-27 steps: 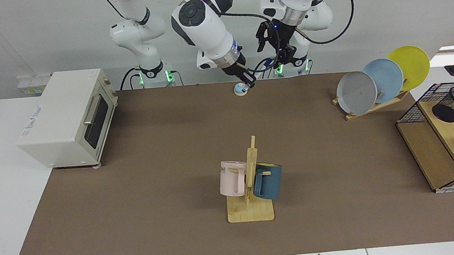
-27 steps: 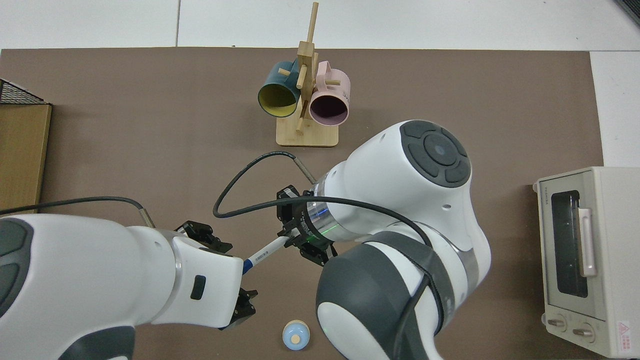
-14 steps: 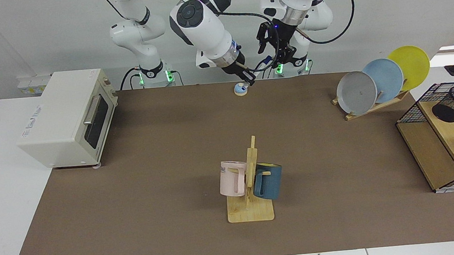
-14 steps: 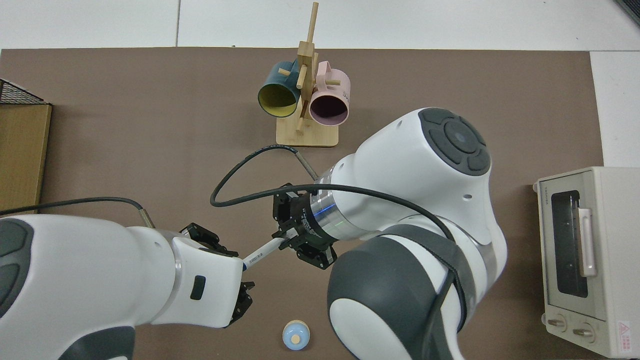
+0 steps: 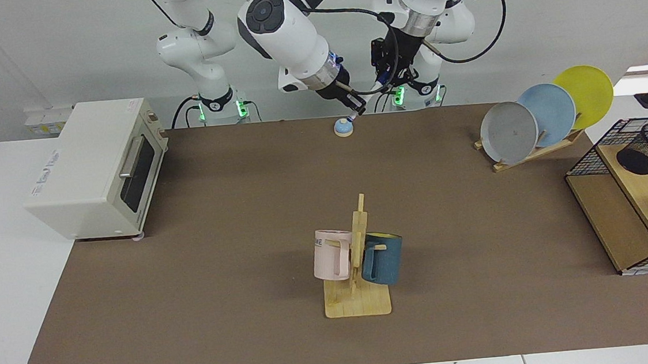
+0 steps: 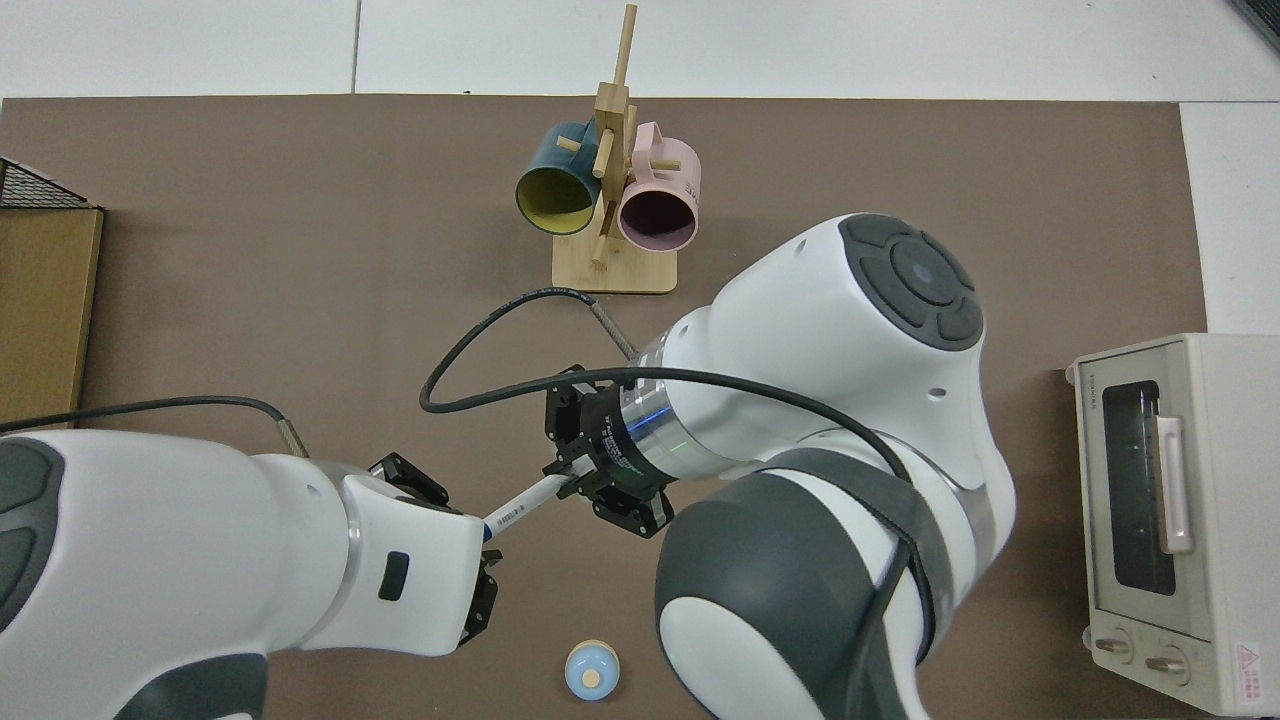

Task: Put markers into pen holder
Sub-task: 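Open the right gripper and withdraw while the left gripper holds the marker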

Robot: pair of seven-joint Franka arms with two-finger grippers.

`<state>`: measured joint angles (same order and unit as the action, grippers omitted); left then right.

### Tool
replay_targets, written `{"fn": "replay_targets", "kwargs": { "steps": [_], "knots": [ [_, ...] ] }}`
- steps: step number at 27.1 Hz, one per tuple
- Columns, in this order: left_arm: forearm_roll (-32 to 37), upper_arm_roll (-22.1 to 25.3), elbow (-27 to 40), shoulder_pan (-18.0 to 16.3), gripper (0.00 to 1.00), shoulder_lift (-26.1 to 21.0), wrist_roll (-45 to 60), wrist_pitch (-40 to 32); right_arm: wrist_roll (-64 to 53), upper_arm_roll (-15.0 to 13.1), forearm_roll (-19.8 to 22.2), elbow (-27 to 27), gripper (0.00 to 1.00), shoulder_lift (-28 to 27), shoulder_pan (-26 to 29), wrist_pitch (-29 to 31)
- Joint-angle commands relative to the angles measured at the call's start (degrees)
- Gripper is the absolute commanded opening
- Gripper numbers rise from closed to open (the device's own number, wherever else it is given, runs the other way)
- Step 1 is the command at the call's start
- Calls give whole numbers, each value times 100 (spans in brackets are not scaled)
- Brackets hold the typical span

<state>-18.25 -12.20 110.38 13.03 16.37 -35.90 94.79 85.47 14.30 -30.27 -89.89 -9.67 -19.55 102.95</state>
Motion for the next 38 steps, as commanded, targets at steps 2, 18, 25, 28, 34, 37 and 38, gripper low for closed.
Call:
{"fn": "replay_targets", "kwargs": {
  "steps": [2, 18, 25, 28, 34, 37, 38],
  "knots": [
    [-56, 77, 204, 59, 78, 174, 4, 136, -13, 20, -67, 95, 0, -17, 30, -56],
    [15, 68, 169, 76, 0, 156, 136, 127, -30, 56, 144, -28, 0, 62, -49, 14],
    [32, 68, 169, 68, 0, 156, 136, 110, -48, 73, 188, -28, 0, 62, -49, 32],
    [32, 77, 169, 59, 0, 156, 136, 101, -118, 73, 197, -20, 85, 62, -49, 49],
    [32, 77, 169, 41, 0, 156, 136, 101, -426, 73, 206, -2, 100, 88, -40, 41],
    [32, 77, 169, 24, 0, 156, 136, 92, -443, 56, 206, 7, 100, 141, 48, 41],
    [32, 77, 177, 24, 0, 156, 127, 92, -452, 21, 206, 15, 100, 159, 57, 41]
  ]
}}
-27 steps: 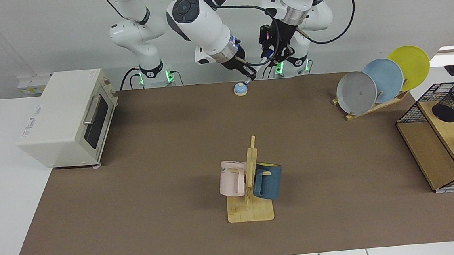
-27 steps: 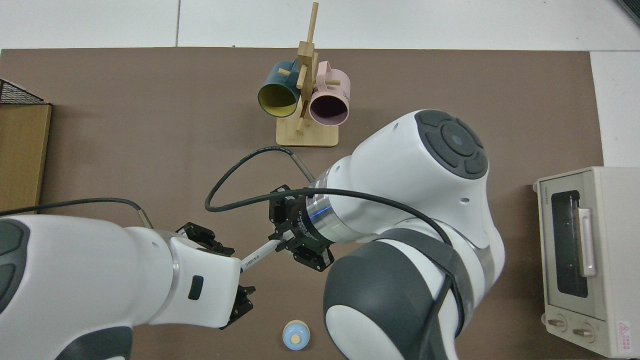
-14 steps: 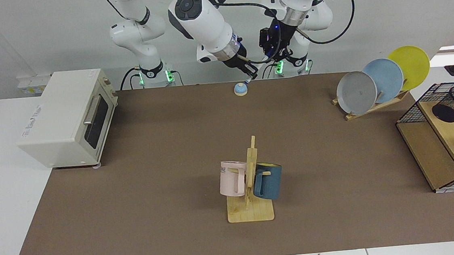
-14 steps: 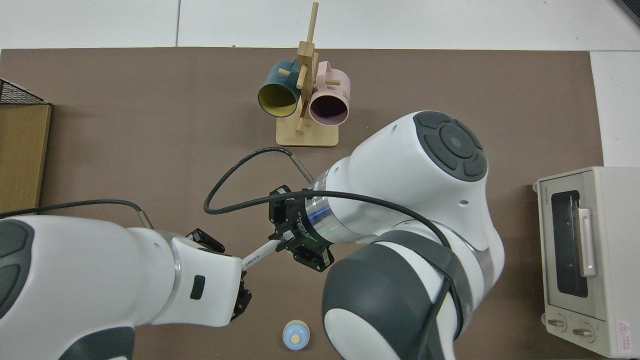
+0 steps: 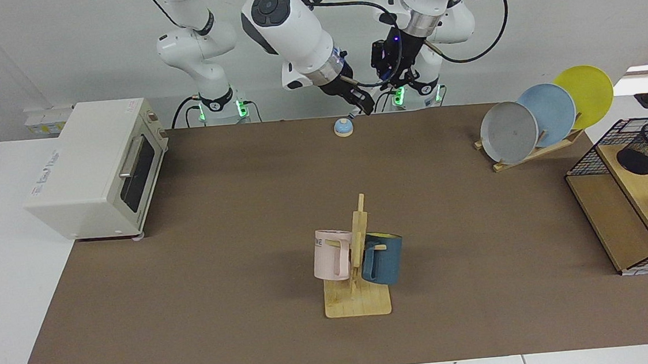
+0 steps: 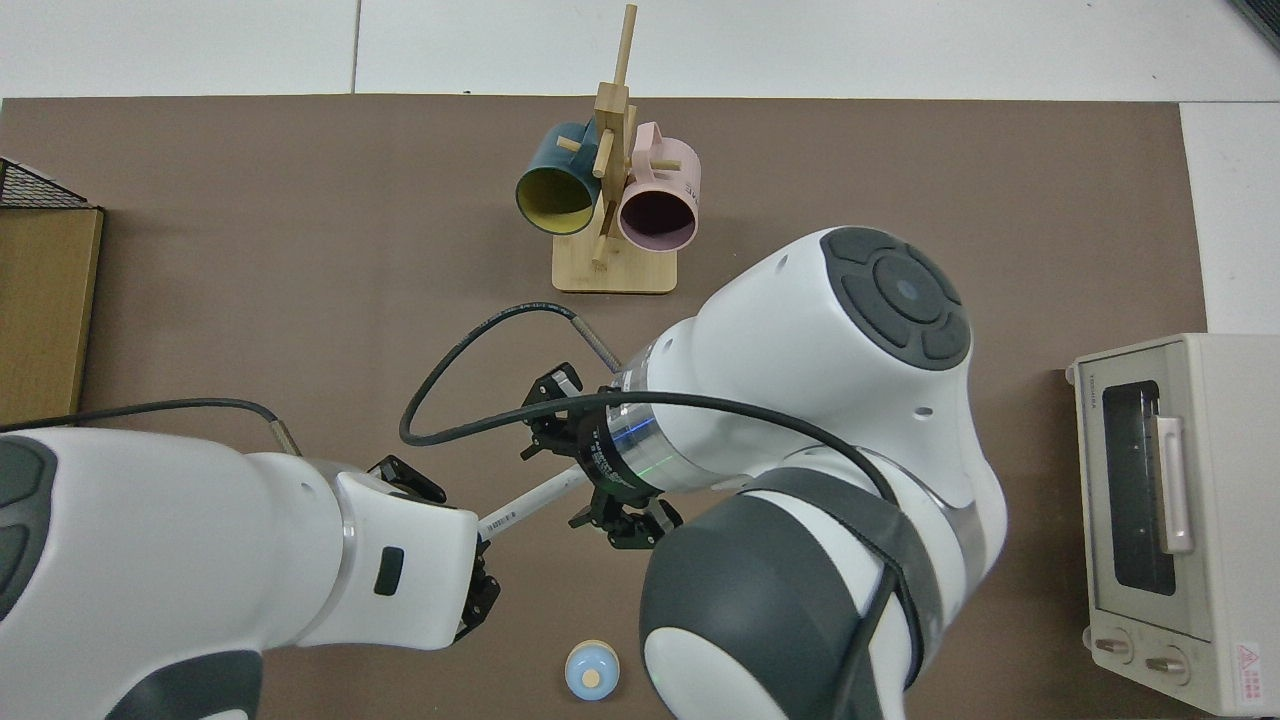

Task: Put markers into pen holder
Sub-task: 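Open the right gripper and withdraw while the left gripper holds the marker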

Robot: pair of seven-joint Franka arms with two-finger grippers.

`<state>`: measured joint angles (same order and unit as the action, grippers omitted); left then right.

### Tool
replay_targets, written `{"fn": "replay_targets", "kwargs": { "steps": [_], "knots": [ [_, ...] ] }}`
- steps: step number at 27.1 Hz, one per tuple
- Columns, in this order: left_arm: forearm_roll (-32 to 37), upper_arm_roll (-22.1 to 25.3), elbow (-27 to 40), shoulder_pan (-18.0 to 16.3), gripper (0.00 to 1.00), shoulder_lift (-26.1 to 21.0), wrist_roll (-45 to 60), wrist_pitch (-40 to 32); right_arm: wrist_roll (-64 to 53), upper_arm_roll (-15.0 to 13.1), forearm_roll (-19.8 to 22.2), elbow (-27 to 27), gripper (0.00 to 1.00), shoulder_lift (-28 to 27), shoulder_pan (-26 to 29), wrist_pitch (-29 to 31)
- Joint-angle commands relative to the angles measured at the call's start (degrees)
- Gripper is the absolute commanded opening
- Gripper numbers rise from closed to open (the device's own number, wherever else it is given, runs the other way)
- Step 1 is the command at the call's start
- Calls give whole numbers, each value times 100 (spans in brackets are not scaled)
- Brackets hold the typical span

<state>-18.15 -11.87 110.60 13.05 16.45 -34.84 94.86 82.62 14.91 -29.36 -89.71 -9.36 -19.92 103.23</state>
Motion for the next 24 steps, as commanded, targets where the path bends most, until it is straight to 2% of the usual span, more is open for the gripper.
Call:
{"fn": "replay_targets", "kwargs": {
  "steps": [1, 8, 16, 21, 24],
  "knots": [
    [22, 45, 155, 22, 0, 148, 21, 68, -168, -58, 114, -2, 100, 162, 111, 4],
    [135, 80, 155, -4, 0, 148, 4, 33, -1185, -111, 193, -38, 100, 452, 682, -426],
    [751, 238, 137, -57, 0, 131, -49, -187, -2917, -111, 1115, -38, 100, 505, 1350, -629],
    [1128, 361, 119, -110, 0, 104, -49, -231, -4304, -111, 1888, -46, 100, 514, 1710, -743],
    [1392, 475, 102, -110, 0, 95, -93, -284, -5105, -111, 2082, -46, 100, 514, 1869, -743]
  ]
}}
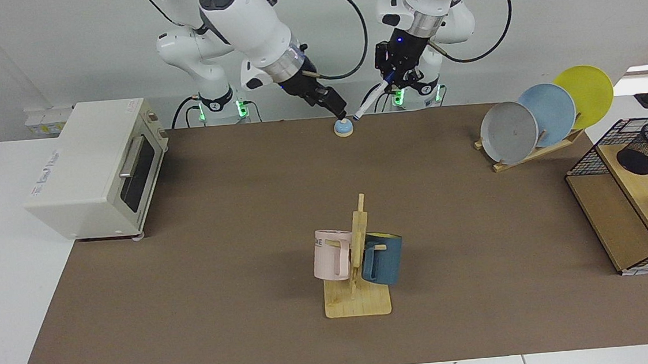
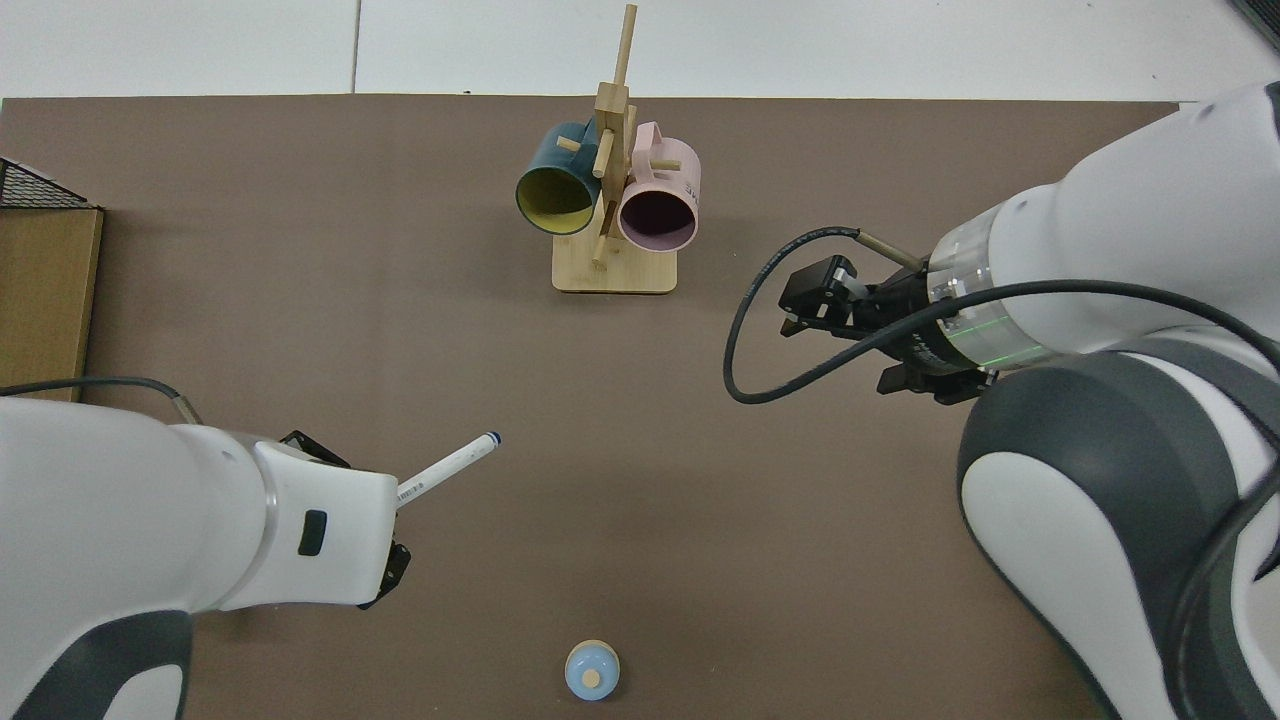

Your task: Put markers into pen holder

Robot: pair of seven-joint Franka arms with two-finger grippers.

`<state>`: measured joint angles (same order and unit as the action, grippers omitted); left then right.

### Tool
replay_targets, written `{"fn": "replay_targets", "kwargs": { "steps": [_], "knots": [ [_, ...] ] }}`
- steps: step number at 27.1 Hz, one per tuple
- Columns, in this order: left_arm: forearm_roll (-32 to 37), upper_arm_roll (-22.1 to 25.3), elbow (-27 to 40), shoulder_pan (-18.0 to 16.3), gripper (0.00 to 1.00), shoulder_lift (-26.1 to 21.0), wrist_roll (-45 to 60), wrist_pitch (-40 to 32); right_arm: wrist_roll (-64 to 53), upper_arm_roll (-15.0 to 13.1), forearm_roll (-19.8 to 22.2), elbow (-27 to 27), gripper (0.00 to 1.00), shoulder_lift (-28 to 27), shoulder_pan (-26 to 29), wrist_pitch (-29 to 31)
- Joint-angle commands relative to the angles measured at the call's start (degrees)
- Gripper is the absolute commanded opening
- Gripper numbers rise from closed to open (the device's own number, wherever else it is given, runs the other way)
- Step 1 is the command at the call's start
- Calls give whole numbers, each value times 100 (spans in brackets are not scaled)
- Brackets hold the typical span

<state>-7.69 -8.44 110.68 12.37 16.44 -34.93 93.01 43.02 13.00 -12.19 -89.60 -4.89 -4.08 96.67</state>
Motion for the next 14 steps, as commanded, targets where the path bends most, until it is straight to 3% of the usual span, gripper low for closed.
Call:
{"fn": "replay_targets", "kwargs": {
  "steps": [1, 7, 14],
  "knots": [
    [426, 176, 94, -42, 0, 96, -136, -116, -1390, 71, 454, -57, 100, 67, 319, -87],
    [830, 475, 68, -59, 0, 52, -330, -151, -2621, 80, 1447, -66, 100, 67, 486, -87],
    [1383, 888, -257, -68, 0, -150, -1024, -423, -3071, 80, 1536, -57, 100, 32, 908, -70]
  ]
}}
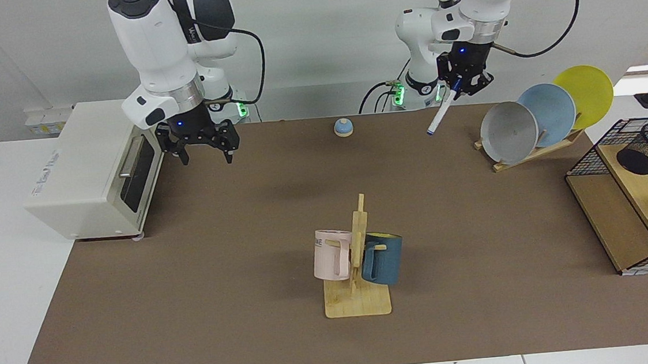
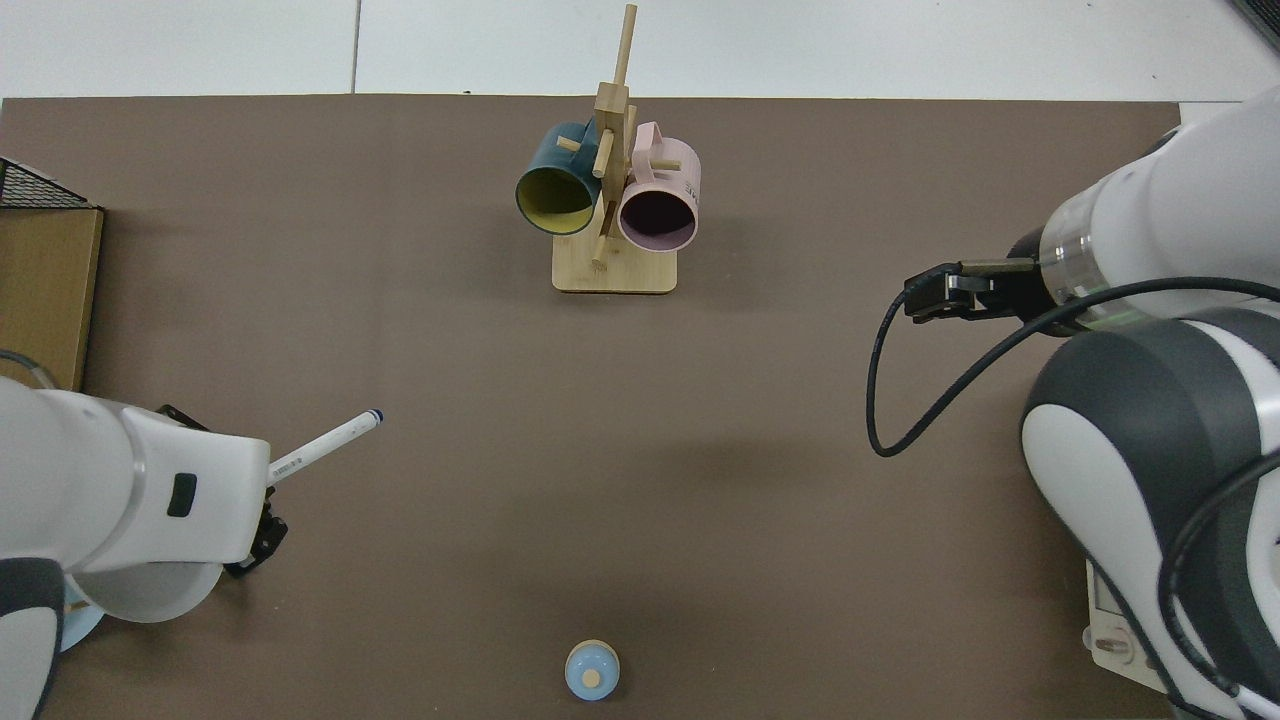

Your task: Put markers into pen holder

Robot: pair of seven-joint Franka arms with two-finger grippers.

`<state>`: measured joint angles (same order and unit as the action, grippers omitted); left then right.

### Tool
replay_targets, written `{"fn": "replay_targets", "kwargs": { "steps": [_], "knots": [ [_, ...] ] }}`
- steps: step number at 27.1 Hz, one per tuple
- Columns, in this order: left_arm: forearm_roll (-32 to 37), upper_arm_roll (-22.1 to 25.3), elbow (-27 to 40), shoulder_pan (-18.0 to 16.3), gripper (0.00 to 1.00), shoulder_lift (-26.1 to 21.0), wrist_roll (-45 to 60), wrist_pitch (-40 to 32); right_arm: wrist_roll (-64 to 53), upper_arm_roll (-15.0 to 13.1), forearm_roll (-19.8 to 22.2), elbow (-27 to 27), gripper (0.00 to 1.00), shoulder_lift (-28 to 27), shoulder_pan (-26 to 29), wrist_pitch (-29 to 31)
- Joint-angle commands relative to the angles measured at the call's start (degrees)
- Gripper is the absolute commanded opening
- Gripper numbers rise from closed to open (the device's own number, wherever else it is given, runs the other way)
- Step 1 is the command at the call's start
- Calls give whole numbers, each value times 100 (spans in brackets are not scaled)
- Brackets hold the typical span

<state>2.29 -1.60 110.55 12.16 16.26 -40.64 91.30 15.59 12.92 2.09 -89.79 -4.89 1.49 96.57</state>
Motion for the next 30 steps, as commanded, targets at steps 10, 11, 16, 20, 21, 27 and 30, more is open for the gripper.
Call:
{"fn": "replay_targets", "kwargs": {
  "steps": [10, 11, 16, 20, 21, 27, 30],
  "knots": [
    [1782, 766, -596, -231, 0, -369, -2069, -499, -320, 97, 46, -65, 100, 59, 634, -86],
    [1905, 766, -631, -310, 0, -395, -2201, -499, -320, 97, 46, -82, 100, 67, 660, -86],
    [2520, 766, -754, -600, 0, -483, -2817, -402, -320, 97, 28, -144, 100, 94, 713, -86],
    [3092, 766, -859, -811, 0, -554, -3343, -218, -320, 97, 19, -214, 100, 138, 722, -86],
    [3206, 766, -877, -864, 0, -554, -3554, -165, -320, 97, 19, -232, 100, 138, 722, -77],
    [3567, 766, -974, -1312, 0, -703, -4380, 370, -320, 97, -7, -320, 100, 208, 757, -77],
    [3664, 766, -1027, -1505, 0, -773, -4934, 731, -320, 97, -25, -364, 100, 226, 757, -86]
  ]
}}
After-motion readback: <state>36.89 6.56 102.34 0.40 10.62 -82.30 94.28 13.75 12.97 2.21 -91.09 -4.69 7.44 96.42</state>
